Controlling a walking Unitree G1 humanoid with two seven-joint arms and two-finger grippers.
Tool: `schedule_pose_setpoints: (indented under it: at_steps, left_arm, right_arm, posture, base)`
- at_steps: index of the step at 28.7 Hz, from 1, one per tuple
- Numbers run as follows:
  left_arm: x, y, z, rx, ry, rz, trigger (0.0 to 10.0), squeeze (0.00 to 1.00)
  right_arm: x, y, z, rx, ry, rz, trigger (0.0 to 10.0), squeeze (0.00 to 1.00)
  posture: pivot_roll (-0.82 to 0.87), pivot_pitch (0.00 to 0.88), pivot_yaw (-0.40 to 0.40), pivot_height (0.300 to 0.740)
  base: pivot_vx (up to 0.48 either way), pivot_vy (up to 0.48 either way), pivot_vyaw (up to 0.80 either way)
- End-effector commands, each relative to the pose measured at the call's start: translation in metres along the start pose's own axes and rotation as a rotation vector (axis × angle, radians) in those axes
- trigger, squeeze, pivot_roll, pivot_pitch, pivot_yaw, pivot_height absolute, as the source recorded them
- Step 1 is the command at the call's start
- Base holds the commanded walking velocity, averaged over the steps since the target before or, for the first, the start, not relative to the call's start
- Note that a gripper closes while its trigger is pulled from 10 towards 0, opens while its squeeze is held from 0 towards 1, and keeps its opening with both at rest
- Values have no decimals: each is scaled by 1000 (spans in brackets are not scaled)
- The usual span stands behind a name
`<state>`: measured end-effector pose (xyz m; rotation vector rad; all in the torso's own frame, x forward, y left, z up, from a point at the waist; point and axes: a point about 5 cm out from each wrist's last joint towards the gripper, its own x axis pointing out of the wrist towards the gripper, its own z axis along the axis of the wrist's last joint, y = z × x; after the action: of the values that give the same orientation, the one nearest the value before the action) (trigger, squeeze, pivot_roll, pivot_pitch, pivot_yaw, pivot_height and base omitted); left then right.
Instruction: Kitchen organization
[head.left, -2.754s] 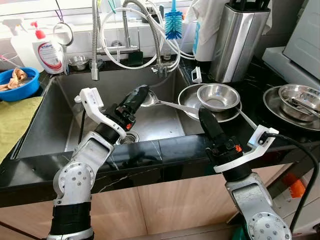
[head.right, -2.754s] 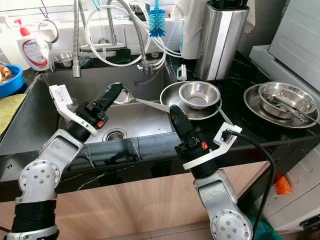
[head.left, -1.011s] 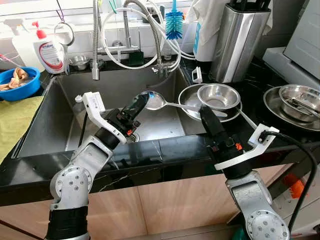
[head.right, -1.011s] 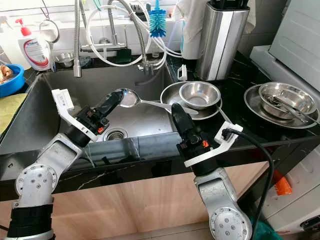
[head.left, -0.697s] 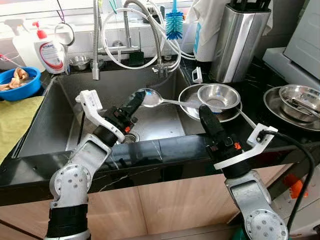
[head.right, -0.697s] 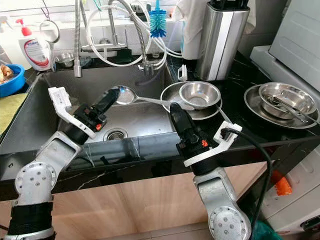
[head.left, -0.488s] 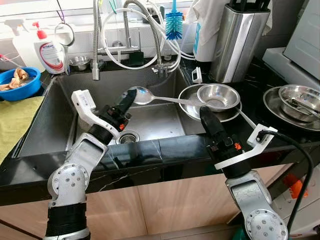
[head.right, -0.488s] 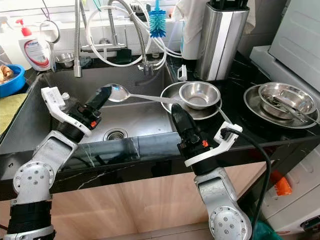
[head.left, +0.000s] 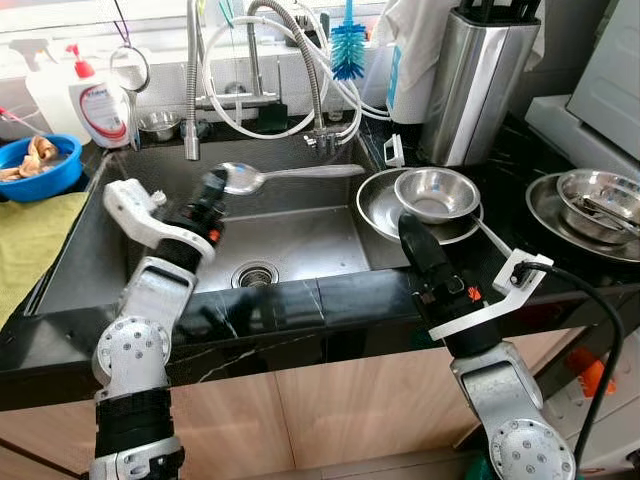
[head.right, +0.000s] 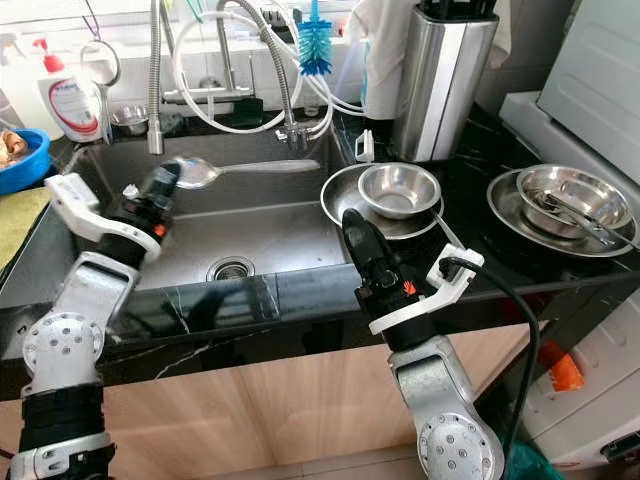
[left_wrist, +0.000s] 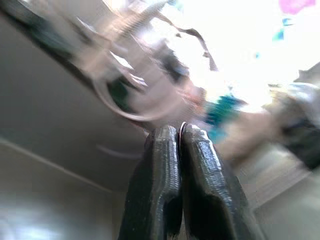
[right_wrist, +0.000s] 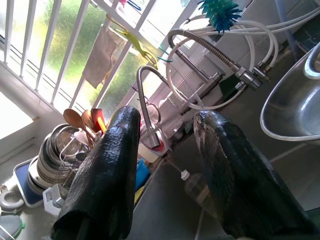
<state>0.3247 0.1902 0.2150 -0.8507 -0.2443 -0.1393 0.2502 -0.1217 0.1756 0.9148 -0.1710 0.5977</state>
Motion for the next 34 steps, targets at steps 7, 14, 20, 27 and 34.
schedule_pose_setpoints:
  at_steps: [7, 14, 20, 27, 34]
  left_arm:
    - [-2, 12, 2, 485, -16, 70, 10000, 0]
    - [2, 11, 4, 830, -18, -19, 10000, 0]
    - [2, 26, 5, 1010, 19, -16, 10000, 0]
    - [0, 53, 11, 1106, 65, 15, 10000, 0]
    - [-7, 80, 5, 1079, 157, 133, 10000, 0]
  right_arm:
    - [-1, -6, 5, -34, -44, -82, 10000, 0]
    - [0, -12, 3, -142, -11, -137, 10000, 0]
    - [-3, -27, 11, -323, -58, -306, 10000, 0]
    - [-4, -28, 13, -517, -33, -347, 10000, 0]
    - [-4, -32, 7, -564, -28, -375, 10000, 0]
  posture:
    - [-35, 0, 21, 740]
    - [-34, 0, 22, 740]
    - [-41, 0, 27, 740]
    - [-41, 0, 32, 740]
    - [-39, 0, 33, 740]
  base:
    - [0, 0, 0]
    - [0, 0, 0]
    - [0, 0, 0]
    - [0, 0, 0]
    - [0, 0, 0]
